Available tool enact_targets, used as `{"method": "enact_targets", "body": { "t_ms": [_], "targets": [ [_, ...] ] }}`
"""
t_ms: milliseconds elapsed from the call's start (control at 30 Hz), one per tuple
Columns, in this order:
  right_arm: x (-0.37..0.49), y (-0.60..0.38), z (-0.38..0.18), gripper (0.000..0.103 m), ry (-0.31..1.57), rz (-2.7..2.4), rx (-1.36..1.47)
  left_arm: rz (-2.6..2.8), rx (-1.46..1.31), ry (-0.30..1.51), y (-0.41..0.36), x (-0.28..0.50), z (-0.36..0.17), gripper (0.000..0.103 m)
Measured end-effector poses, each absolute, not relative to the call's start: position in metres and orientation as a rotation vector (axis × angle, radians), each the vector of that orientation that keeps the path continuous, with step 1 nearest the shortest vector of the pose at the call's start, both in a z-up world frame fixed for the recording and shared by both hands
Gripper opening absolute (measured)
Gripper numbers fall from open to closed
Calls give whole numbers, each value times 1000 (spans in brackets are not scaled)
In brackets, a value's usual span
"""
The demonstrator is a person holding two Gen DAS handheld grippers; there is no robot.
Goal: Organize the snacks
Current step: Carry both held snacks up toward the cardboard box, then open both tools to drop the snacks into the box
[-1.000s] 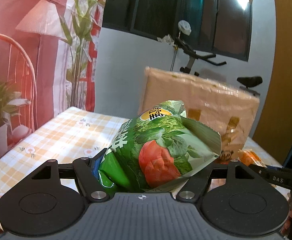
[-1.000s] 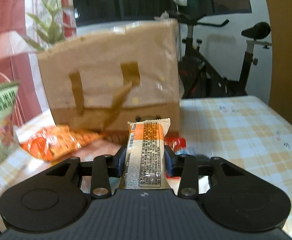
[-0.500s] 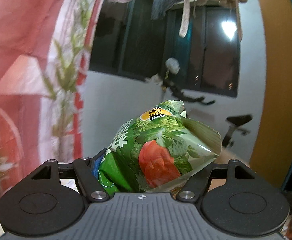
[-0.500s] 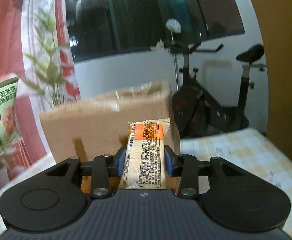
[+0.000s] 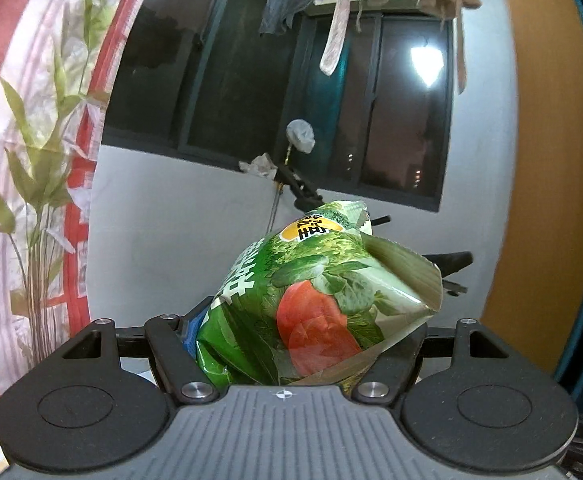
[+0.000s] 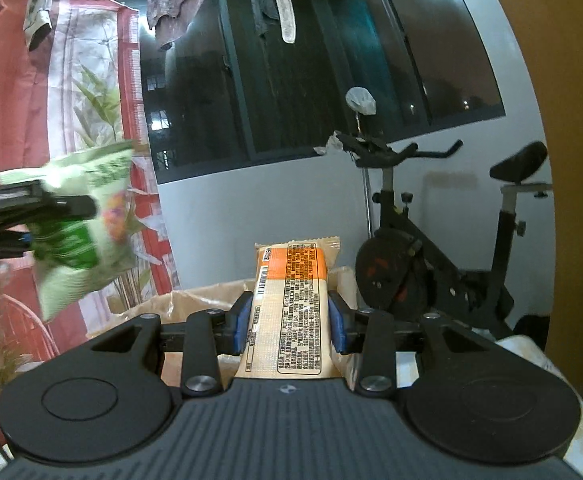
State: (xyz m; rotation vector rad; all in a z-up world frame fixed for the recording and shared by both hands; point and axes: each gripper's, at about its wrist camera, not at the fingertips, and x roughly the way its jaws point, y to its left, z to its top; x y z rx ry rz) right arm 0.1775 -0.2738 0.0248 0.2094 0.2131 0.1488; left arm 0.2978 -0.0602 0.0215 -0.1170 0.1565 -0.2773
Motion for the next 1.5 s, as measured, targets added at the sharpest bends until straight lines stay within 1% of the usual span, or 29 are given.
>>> {"method": "enact_targets", "body": {
  "t_ms": [133,233,300,400,633,767,867,900,933,1033,1100,1500],
  "targets": [
    [189,-275,23,40,228,143,191,-272,-101,205,-71,330,7,75],
    [195,-276,20,40,244,140,180,-233,-65,263,-74,349,-5,78],
    [200,-276,19,40,253,138,164,-230,-50,312,-72,356,-12,85],
    [209,-274,18,40,271,140,155,-265,-49,326,-63,353,-17,91],
    [251,-258,15,40,310,188,151,-255,-103,344,-39,339,-14,92],
    [288,-247,12,40,372,219,189,-217,-92,362,-31,328,-13,92],
    [313,-238,4,44,454,210,216,-204,-96,384,-21,321,-13,92],
    [318,-235,2,47,482,201,213,-201,-98,391,-18,319,-13,92],
    [320,-233,2,52,493,195,208,-199,-98,400,-15,317,-14,92],
    [312,-229,4,61,483,201,175,-192,-85,430,-11,310,-17,92],
    [302,-228,7,63,473,217,149,-176,-78,441,-9,306,-19,92],
    [249,-237,14,63,483,237,49,-119,-155,495,6,254,-32,92]
  ]
}}
